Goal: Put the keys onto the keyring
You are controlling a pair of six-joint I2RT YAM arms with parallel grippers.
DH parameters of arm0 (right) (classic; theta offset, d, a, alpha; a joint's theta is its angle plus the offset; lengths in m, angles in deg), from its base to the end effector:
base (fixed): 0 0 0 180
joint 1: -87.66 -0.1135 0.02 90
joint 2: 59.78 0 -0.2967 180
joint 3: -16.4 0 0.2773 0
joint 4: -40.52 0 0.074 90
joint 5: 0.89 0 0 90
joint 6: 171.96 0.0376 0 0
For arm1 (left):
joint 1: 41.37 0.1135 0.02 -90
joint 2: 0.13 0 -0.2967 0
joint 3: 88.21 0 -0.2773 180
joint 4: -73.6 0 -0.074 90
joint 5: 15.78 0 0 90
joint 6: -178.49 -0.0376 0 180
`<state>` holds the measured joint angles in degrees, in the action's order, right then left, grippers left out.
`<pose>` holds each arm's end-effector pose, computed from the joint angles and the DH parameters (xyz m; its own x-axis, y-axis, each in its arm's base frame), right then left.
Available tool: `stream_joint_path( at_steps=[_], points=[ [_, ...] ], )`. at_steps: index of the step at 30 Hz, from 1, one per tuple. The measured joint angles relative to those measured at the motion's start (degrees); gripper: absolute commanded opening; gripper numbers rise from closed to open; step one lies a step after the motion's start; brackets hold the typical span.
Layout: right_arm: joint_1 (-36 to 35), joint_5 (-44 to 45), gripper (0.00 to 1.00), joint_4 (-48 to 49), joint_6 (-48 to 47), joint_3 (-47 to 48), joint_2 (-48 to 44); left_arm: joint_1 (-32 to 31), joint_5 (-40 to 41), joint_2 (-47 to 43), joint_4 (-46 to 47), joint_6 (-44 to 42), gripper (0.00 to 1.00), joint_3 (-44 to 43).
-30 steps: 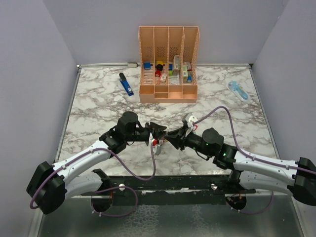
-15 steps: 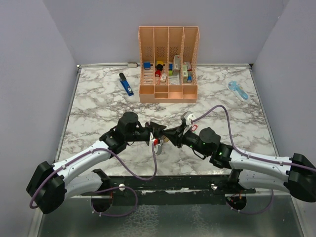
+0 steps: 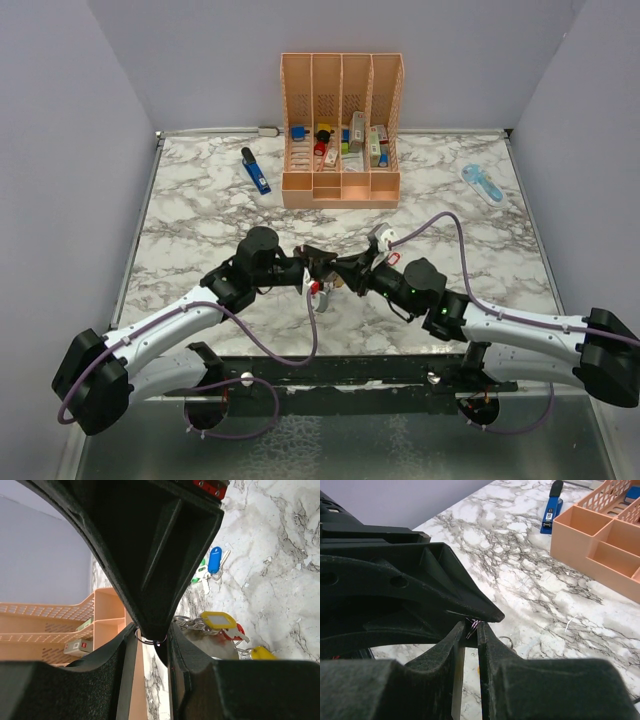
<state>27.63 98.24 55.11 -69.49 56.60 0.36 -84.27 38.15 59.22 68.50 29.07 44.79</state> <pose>0.1269 0.2080 0.2659 -0.2131 0.0572 -0.9754 -0.7480 0.6327 0.2005 0.1602 -0.1791 0.2781 0.7162 0.2844 -0.6373 0.6784 -0.0690 0.7315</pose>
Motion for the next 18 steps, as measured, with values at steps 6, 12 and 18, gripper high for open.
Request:
stream_joint_path(
  at_steps=[6, 12, 18],
  points=[
    [-0.02, 1.11, 0.08, 1.03, -0.02, 0.85, 2.21, -0.31, 1.36, -0.02, -0.04, 0.22, 0.00, 0.00],
    [-0.02, 2.23, 0.01, 1.46, 0.70, 1.27, 3.21, -0.31, 2.58, -0.11, 0.04, 0.46, 0.00, 0.00],
    [-0.02, 2.14, 0.01, 2.51, 0.26, -0.63, 0.50, -1.03, 2.58, -0.22, 1.79, 3.74, 0.07, 0.00]
  ],
)
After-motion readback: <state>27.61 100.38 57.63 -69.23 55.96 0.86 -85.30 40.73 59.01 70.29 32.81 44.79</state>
